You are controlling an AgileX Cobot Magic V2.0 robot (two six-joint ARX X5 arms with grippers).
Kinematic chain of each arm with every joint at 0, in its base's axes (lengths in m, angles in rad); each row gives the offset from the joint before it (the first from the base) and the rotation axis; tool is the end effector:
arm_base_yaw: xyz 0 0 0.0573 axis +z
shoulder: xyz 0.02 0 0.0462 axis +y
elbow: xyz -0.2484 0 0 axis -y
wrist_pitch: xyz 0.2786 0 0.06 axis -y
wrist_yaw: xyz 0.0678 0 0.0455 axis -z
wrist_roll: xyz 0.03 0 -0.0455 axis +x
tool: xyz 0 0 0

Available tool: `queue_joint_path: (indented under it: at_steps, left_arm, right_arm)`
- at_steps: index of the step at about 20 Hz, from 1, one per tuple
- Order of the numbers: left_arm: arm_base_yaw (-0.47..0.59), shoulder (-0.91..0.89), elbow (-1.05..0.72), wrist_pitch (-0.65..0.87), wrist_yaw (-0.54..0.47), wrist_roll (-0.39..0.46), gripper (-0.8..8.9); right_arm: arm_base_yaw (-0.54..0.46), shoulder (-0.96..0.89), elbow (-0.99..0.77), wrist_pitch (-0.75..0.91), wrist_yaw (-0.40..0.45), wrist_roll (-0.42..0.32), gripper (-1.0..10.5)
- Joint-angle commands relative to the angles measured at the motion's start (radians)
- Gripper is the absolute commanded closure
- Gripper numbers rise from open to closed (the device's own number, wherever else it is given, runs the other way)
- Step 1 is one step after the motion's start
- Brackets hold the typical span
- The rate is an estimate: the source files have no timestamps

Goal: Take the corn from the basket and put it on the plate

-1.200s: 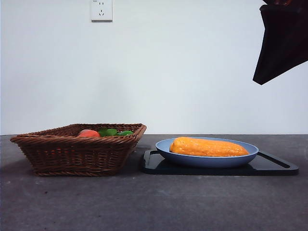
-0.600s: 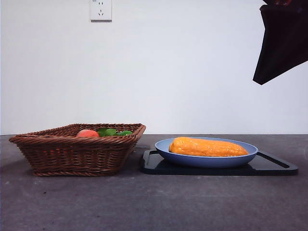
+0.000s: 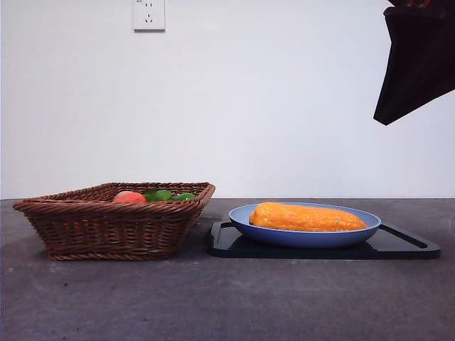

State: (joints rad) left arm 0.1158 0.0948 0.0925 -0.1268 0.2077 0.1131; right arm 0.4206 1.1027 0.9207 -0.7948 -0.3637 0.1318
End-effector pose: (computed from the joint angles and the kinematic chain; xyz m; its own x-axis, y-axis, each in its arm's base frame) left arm 0.1475 0.0109 0.1739 0.9877 -0.0927 -0.1260 0.1039 0.9909 0.0855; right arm 0.2206 0.1104 0.2543 0.3322 0.5383 -0.7745 -0.4590 0.8096 0.3658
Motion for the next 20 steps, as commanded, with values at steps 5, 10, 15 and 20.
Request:
queue_joint_path:
  at_steps: [5, 10, 15, 20]
  left_arm:
    - [0.003, -0.081, -0.061, -0.062, -0.003, -0.018, 8.06]
    - [0.004, -0.092, -0.066, -0.114, -0.004, -0.022, 8.06]
    - [0.004, -0.092, -0.066, -0.113, -0.003, -0.027, 8.06]
    - [0.004, -0.092, -0.066, -0.113, -0.003, -0.027, 8.06]
  right_arm:
    - [0.006, 0.006, 0.004, 0.009, -0.002, 0.006, 9.4]
    - [0.006, 0.006, 0.004, 0.009, -0.002, 0.006, 9.4]
    - [0.006, 0.006, 0.004, 0.010, -0.002, 0.006, 9.4]
    - [0.006, 0.006, 0.004, 0.009, -0.002, 0.006, 9.4]
